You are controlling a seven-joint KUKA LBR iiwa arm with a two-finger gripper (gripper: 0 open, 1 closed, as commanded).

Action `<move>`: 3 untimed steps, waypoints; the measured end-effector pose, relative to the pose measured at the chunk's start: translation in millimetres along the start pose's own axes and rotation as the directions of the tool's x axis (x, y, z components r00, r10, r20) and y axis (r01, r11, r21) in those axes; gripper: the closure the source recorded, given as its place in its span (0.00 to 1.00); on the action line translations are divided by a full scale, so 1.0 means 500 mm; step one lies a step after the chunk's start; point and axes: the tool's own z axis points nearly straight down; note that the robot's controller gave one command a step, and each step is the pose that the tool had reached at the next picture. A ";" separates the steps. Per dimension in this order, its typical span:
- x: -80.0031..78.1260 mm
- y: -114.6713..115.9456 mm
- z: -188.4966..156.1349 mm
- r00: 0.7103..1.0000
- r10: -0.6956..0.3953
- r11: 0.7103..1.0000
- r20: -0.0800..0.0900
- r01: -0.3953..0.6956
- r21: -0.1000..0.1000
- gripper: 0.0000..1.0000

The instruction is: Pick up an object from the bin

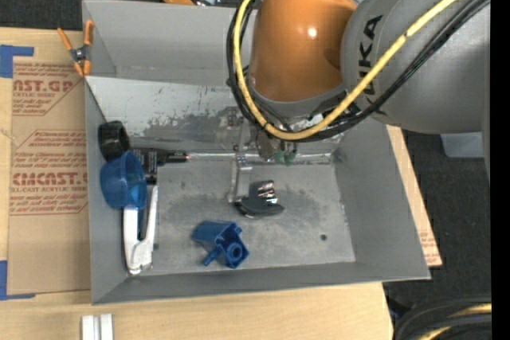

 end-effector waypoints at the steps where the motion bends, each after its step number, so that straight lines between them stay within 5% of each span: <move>1: -0.042 0.003 0.156 1.000 -0.010 1.000 0.010 0.010 -0.004 0.00; 2: -0.070 -0.055 0.110 0.956 0.295 0.956 0.007 -0.295 -0.006 0.00; 3: 0.015 -0.069 0.246 0.999 0.052 0.999 0.009 -0.052 -0.005 0.00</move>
Offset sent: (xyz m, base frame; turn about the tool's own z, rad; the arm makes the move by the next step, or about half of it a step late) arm 0.0420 -0.0385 -0.0278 0.3799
